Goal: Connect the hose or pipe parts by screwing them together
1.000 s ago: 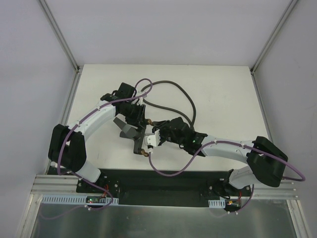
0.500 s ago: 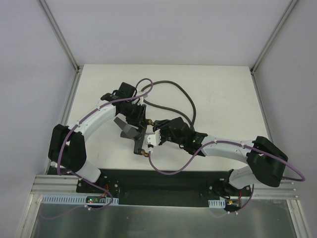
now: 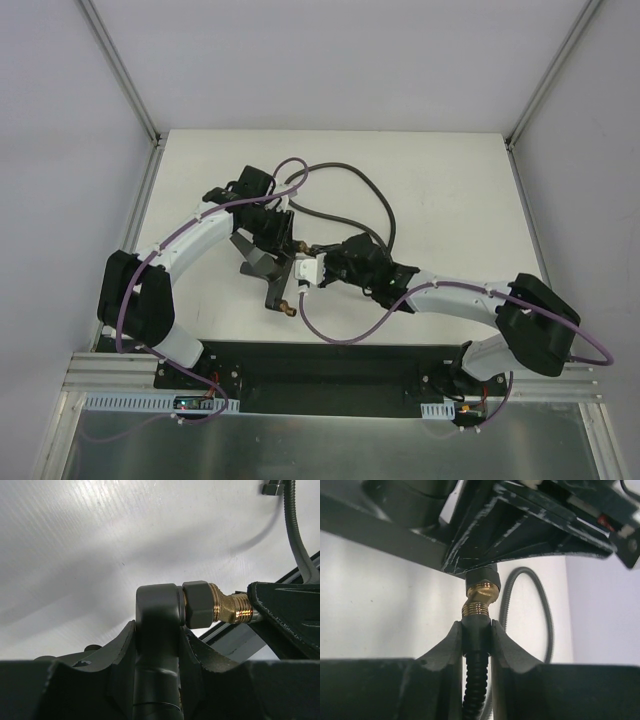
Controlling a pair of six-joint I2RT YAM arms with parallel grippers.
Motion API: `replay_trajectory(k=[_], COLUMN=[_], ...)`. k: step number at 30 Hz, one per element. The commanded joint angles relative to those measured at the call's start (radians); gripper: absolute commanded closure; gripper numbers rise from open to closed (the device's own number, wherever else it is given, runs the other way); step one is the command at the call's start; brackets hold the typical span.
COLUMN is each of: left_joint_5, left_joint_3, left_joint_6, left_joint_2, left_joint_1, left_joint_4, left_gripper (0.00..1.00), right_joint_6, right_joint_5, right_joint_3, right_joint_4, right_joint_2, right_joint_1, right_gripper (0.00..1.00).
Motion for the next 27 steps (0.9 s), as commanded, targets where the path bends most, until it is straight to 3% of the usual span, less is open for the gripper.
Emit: replay_trajectory(k=[1, 6, 11, 15, 19, 24, 27], left_joint_5=[0.18, 0.197, 0.194, 0.137, 0.102, 0.022, 0.013], left_joint_3=[0.011, -0.055, -0.153, -0.21, -0.237, -0.313, -0.305], left_joint_6=[-0.075, -0.109, -0.187, -0.259, -0.276, -0.277, -0.267], left_joint_2=[-0.086, -0.13, -0.178, -0.224, -0.276, -0.365, -0.365], left_joint_1=[-0.004, -0.004, -0.004, -0.004, -0.007, -0.009, -0.009], left_joint_4=[0.147, 0.267, 0.42, 0.527, 0.597, 0.702, 0.693], left_gripper=[1.0, 1.0, 1.0, 1.0, 1.0, 1.0, 1.0], right_joint_6=[0.328, 0.631, 1.081, 1.418, 1.703, 2.027, 2.083], right_joint_5=[-0.045, -0.143, -0.243, -0.162, -0.127, 0.006, -0.051], right_joint_3=[0.019, 0.0, -0.024, -0.029, -0.098, -0.179, -0.176], right_joint_4=[0.124, 0.198, 0.362, 0.398, 0.607, 0.712, 0.76], right_joint_2=[0.019, 0.007, 0.027, 0.068, 0.091, 0.106, 0.114], right_joint_1=[-0.025, -0.109, -0.192, -0.216, -0.223, -0.227, -0.235], right_gripper=[0.99, 0.99, 0.99, 0.99, 0.99, 0.99, 0.81])
